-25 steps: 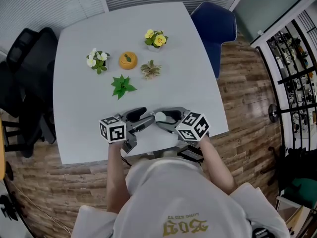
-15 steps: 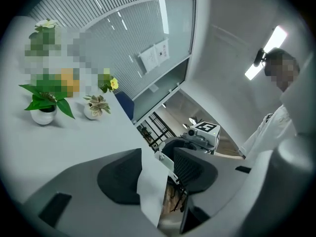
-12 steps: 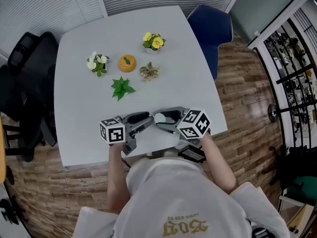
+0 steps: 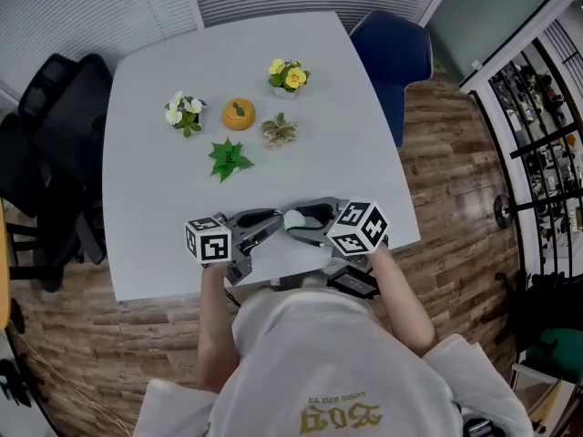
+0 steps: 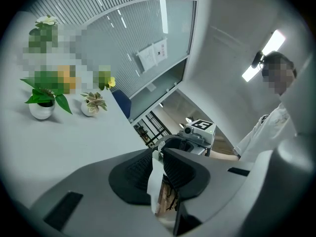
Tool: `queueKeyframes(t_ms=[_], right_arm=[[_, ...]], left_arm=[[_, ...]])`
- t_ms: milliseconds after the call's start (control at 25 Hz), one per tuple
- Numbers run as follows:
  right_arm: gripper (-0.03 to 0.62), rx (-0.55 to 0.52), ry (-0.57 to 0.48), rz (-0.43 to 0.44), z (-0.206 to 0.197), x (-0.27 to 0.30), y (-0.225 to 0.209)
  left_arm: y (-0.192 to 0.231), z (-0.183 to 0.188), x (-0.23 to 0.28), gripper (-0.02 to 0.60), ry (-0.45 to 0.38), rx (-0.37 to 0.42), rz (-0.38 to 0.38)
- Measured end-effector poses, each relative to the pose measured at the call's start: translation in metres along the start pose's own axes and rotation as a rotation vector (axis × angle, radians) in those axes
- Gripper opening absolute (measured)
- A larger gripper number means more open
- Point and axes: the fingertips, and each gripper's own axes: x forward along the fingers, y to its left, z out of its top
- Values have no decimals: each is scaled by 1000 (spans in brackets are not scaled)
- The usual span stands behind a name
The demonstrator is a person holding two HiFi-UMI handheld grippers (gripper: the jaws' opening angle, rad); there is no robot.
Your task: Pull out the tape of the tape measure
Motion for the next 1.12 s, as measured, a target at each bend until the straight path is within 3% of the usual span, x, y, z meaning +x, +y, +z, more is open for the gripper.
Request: queueKeyframes(t_ms=[240, 1120], right_arm=[[227, -7, 14, 8, 1, 2, 0], [226, 12, 35, 25, -5, 9, 1]], left_arm=[[-3, 0, 0, 28, 6, 0, -22], [4, -4, -9, 12, 23, 3, -11]])
